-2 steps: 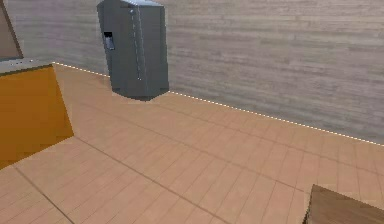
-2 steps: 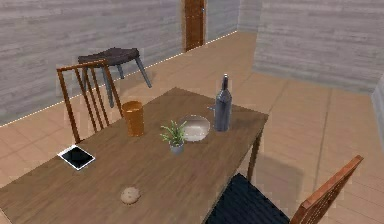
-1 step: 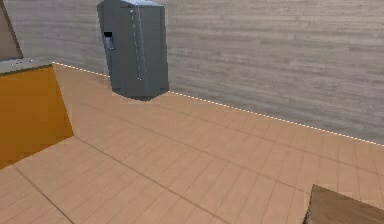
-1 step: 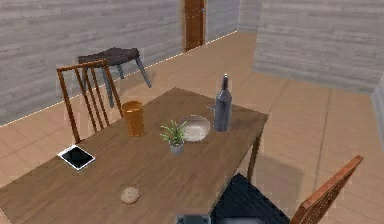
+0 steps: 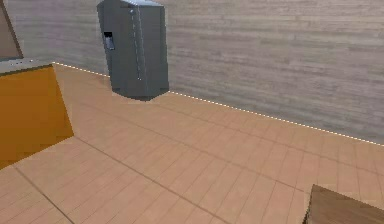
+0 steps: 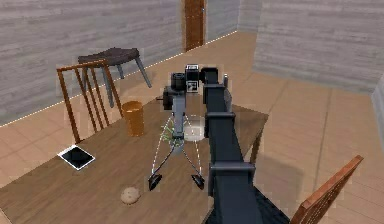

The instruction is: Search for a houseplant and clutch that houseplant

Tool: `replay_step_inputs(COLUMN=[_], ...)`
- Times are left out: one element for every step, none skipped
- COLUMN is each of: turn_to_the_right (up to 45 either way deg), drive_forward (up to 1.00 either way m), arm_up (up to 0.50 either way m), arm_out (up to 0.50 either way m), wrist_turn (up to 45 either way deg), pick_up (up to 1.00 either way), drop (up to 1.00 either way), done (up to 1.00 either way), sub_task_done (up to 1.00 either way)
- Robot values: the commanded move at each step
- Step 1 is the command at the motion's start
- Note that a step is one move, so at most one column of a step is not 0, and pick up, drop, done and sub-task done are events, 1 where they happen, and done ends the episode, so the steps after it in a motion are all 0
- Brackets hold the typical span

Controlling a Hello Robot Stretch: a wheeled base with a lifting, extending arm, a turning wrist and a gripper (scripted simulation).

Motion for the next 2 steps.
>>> replay_step_inputs(turn_to_the_right=[0.0, 0.0], drive_forward=[0.0, 0.0], arm_up=[0.0, 0.0], arm_out=[0.0, 0.0], wrist_turn=[45.0, 45.0], pick_up=[0.0, 0.0], drop=[0.0, 0.0], done=[0.0, 0.0], sub_task_done=[0.0, 0.0])
